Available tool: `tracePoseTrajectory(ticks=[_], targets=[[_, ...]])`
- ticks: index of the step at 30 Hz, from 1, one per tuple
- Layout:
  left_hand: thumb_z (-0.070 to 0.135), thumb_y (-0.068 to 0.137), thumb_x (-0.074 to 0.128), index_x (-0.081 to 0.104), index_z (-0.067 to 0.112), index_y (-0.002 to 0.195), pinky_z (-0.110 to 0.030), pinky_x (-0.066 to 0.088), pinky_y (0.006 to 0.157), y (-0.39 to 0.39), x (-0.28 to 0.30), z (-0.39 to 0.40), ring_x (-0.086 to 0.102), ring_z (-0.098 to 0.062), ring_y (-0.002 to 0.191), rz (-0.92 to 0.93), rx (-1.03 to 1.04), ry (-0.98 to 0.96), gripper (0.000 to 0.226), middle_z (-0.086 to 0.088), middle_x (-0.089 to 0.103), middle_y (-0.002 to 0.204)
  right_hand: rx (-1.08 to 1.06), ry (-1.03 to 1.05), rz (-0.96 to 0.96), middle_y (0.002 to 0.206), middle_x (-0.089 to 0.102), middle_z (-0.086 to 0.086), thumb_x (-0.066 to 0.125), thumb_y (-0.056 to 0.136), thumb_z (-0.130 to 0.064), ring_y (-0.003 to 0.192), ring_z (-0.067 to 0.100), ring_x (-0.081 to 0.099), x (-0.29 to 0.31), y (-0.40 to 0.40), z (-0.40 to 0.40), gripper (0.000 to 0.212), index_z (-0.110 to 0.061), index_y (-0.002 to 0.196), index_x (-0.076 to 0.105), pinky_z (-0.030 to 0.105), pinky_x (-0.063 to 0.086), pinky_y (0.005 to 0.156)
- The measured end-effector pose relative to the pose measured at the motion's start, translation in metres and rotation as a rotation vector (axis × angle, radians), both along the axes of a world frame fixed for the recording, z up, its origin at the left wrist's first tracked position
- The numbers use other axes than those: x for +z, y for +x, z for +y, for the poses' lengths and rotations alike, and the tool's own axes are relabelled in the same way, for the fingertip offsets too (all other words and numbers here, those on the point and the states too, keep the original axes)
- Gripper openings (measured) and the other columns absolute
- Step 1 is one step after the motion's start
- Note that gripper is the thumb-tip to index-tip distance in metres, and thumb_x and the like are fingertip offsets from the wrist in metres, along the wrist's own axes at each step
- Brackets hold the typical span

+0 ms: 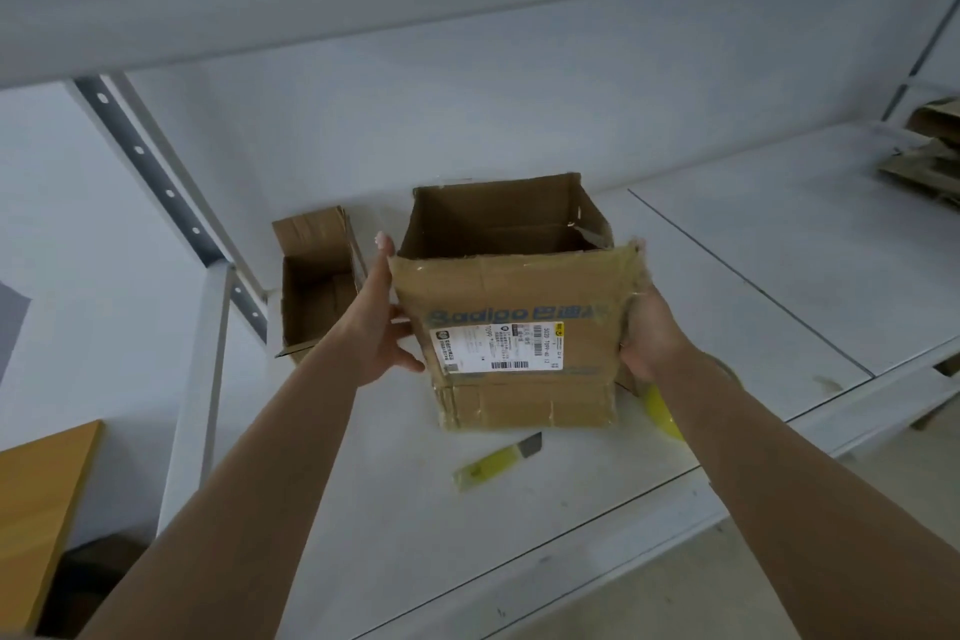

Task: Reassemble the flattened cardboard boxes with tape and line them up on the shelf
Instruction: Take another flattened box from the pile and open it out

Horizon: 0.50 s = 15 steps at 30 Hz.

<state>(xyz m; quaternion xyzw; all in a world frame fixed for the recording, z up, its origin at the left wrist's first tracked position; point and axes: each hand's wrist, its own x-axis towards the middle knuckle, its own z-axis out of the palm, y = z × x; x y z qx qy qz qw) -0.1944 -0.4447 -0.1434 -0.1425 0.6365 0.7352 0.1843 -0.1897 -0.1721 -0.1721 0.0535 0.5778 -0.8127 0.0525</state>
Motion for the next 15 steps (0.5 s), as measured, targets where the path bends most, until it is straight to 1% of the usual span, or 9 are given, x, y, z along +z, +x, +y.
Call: tracePoseTrajectory(ticks=[2,4,5,7,9,10,12,14,15], targets=[[0.089,0.052,0.043,0.036,0.028,0.149,-0.076,0.035,0.097,-0.001,0.004,0.003,0.041,-0.043,0.134,-0.032,-0.055,0.002,0.115,-0.015,0.046,0.144,0.026,0.031,-0.013,0.098,0.076,0.001,0.036,0.074,-0.077,0.093,0.018,0.073,-0.010,0.001,0.004,0.063,-0.030,0.097,0.072,0.035,0.055,0.075],[0.082,0.057,0.055,0.044,0.026,0.142,-0.074,0.038,0.094,-0.002,0.008,0.006,0.046,-0.042,0.128,-0.033,-0.096,-0.050,0.103,-0.014,0.051,0.138,0.043,0.071,0.015,0.094,0.076,-0.001,0.040,0.087,-0.068,0.091,0.020,0.072,-0.016,0.000,0.009,0.051,-0.029,0.092,0.072,0.037,0.056,0.080],[0.075,0.061,0.061,0.049,0.026,0.137,-0.074,0.040,0.093,-0.003,0.010,0.006,0.049,-0.041,0.125,-0.025,-0.104,-0.080,0.091,-0.015,0.053,0.135,0.040,0.093,0.041,0.092,0.074,0.000,0.044,0.092,-0.060,0.092,0.022,0.070,-0.017,-0.001,0.011,0.044,-0.026,0.092,0.072,0.039,0.056,0.083],[0.057,0.078,0.063,0.057,0.029,0.125,-0.072,0.043,0.092,-0.004,0.010,0.006,0.051,-0.041,0.122,-0.011,-0.108,-0.104,0.055,-0.015,0.054,0.131,0.026,0.088,0.044,0.098,0.068,0.005,0.052,0.095,-0.049,0.097,0.029,0.064,-0.015,-0.003,0.015,0.040,-0.015,0.111,0.065,0.047,0.050,0.092],[0.038,0.097,0.051,0.058,0.029,0.121,-0.072,0.042,0.093,-0.007,0.008,0.007,0.051,-0.040,0.121,-0.006,-0.098,-0.125,0.027,-0.015,0.055,0.131,0.006,0.031,0.002,0.105,0.066,0.009,0.057,0.097,-0.033,0.094,0.029,0.065,-0.010,-0.006,0.020,0.038,-0.014,0.130,0.055,0.049,0.050,0.091],[0.032,0.101,0.046,0.057,0.028,0.124,-0.072,0.041,0.094,-0.007,0.006,0.007,0.051,-0.040,0.121,-0.005,-0.084,-0.135,0.026,-0.015,0.056,0.130,-0.023,0.023,-0.005,0.106,0.067,0.008,0.060,0.095,-0.023,0.090,0.025,0.069,-0.008,-0.007,0.022,0.035,-0.021,0.130,0.054,0.044,0.055,0.083],[0.025,0.103,0.043,0.055,0.028,0.129,-0.070,0.042,0.095,-0.007,0.003,0.010,0.054,-0.040,0.118,0.025,-0.061,-0.154,0.030,-0.016,0.058,0.127,-0.051,0.076,0.058,0.112,0.064,0.006,0.065,0.089,-0.010,0.090,0.018,0.070,-0.002,-0.006,0.026,0.047,-0.039,0.125,0.054,0.032,0.059,0.067],[0.016,0.101,0.046,0.054,0.033,0.130,-0.060,0.052,0.087,-0.007,0.002,0.013,0.061,-0.037,0.108,0.106,-0.010,-0.107,0.035,-0.015,0.062,0.120,-0.017,0.162,0.169,0.120,0.059,0.007,0.068,0.086,-0.002,0.103,0.024,0.065,0.005,-0.004,0.028,0.055,-0.045,0.118,0.057,0.033,0.058,0.072],[0.011,0.100,0.048,0.055,0.036,0.128,-0.052,0.057,0.078,-0.005,0.003,0.014,0.063,-0.032,0.102,0.180,0.051,-0.069,0.038,-0.011,0.064,0.117,-0.001,0.203,0.226,0.121,0.061,0.009,0.067,0.085,0.003,0.106,0.028,0.064,0.007,-0.005,0.028,0.052,-0.039,0.115,0.062,0.037,0.058,0.077]])
